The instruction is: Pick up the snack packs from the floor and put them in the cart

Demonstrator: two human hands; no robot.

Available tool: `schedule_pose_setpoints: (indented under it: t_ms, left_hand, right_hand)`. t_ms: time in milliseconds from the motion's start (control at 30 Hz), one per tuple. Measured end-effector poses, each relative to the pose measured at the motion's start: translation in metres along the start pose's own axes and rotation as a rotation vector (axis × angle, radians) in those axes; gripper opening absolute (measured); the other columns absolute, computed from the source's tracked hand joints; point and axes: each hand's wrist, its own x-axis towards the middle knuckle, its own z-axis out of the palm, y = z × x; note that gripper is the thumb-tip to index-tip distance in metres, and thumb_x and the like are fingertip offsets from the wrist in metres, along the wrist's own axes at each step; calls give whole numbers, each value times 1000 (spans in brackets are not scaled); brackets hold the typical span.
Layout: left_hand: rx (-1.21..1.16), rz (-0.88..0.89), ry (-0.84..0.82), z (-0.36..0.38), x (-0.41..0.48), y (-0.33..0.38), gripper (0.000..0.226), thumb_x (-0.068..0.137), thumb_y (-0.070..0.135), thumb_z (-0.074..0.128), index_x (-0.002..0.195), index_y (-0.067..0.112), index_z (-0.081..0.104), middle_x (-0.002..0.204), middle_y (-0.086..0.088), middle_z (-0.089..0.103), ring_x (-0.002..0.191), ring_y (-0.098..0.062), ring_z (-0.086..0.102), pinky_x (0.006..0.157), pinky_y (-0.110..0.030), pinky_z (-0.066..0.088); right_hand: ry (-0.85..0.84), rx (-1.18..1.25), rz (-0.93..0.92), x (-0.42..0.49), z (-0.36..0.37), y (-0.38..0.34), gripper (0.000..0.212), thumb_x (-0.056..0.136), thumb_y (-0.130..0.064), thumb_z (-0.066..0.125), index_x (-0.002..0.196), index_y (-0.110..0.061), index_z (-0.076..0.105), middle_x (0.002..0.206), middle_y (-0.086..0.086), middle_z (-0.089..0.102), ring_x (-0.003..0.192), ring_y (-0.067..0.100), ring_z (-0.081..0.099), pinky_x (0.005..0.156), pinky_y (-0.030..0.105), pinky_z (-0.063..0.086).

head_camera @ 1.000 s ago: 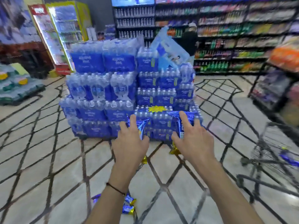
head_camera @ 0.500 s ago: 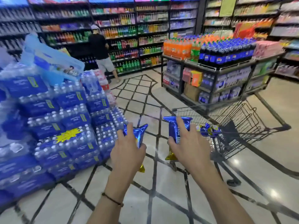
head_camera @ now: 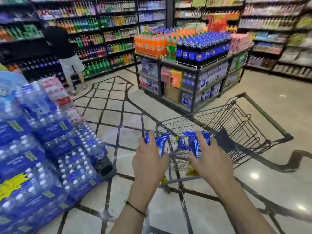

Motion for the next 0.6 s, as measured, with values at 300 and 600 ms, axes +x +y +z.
schedule_pose_setpoints:
  t_ms: [300, 600]
  left_hand:
    - [-23, 149, -95, 64, 139, 37, 78, 85, 40, 64, 148, 30, 17, 132, -8, 40, 105, -29, 59, 80, -44, 55]
    - [-7, 91, -183, 180, 271, 81, 79, 85, 40, 65, 147, 33, 16, 130, -4, 42, 102, -26, 61, 77, -42, 56]
  right_hand:
    - [-2, 10, 95, 138, 27, 10, 68, 91, -59, 43, 148, -38, 11, 139, 13, 48, 102, 29, 63, 72, 39, 54]
    - [-103, 28, 113, 291, 95, 75, 70, 92, -58, 42, 151, -35, 10, 135, 14, 50, 105, 29, 61, 73, 37, 52]
